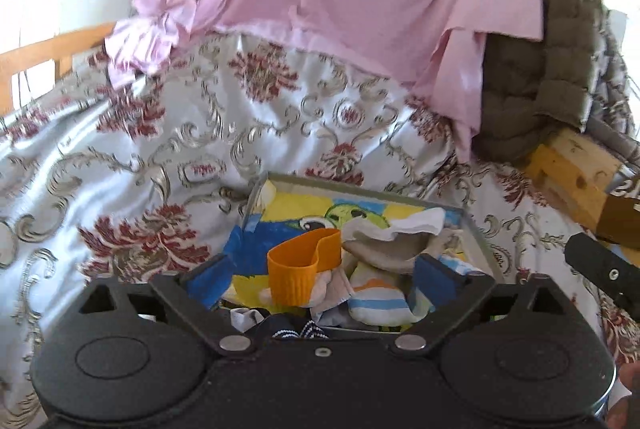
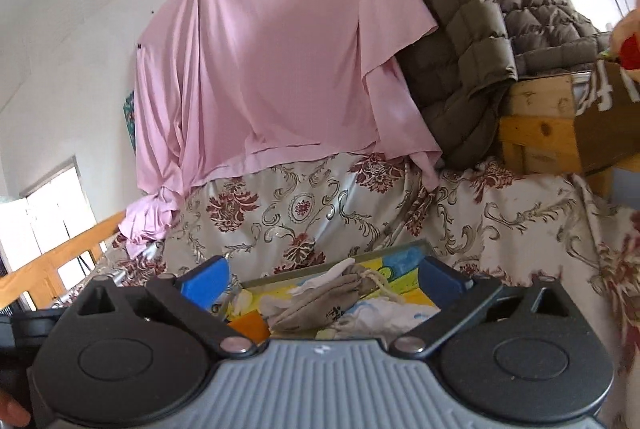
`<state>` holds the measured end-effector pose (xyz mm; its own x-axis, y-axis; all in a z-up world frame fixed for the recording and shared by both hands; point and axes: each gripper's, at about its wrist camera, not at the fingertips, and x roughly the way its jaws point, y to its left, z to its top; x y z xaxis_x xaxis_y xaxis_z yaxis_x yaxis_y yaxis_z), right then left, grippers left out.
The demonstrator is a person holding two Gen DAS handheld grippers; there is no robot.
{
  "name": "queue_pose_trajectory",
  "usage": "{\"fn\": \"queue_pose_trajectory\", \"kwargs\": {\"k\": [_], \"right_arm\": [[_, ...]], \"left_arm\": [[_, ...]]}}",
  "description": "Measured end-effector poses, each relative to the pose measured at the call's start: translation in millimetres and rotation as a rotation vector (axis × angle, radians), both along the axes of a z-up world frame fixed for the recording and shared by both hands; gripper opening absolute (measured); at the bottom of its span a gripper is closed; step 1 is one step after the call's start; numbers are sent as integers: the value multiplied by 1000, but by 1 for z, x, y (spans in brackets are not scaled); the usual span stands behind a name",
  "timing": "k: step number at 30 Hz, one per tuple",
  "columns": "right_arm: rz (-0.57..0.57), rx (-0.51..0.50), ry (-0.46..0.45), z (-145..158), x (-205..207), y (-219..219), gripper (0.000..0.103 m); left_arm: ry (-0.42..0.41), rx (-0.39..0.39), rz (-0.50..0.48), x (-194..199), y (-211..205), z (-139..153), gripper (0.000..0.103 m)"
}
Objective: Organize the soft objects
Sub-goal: 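Move both tools back over the remaining items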
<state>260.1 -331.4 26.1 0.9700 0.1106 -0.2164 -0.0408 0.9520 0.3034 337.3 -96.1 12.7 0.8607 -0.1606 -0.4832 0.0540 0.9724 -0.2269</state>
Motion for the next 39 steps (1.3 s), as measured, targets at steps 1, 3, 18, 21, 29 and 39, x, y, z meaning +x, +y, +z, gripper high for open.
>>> {"fn": "queue_pose_trajectory", "kwargs": {"k": [1,3,18,21,29,39], "right_arm": [[-4,6,-1,-2,-7,1,103],[-9,13,11,-6,-20,2,103],[-76,-51,142,-34,-119,34,103],[-85,-67,156,-36,-132,42,103],[-138,-94,280,-47,-144,54,103],[-128,-66,412,-61,-142,56,103]], "left_arm": [[-22,7,6,-10,0,2,102],[-55,19,17,-28,2,4,102],[-82,69,61,-154,31,-26,102],[-71,86,41,-170,38,-37,102],[-18,124,34,-178,47,-52,102],[-6,188,-9,-179,44,-52,102]]}}
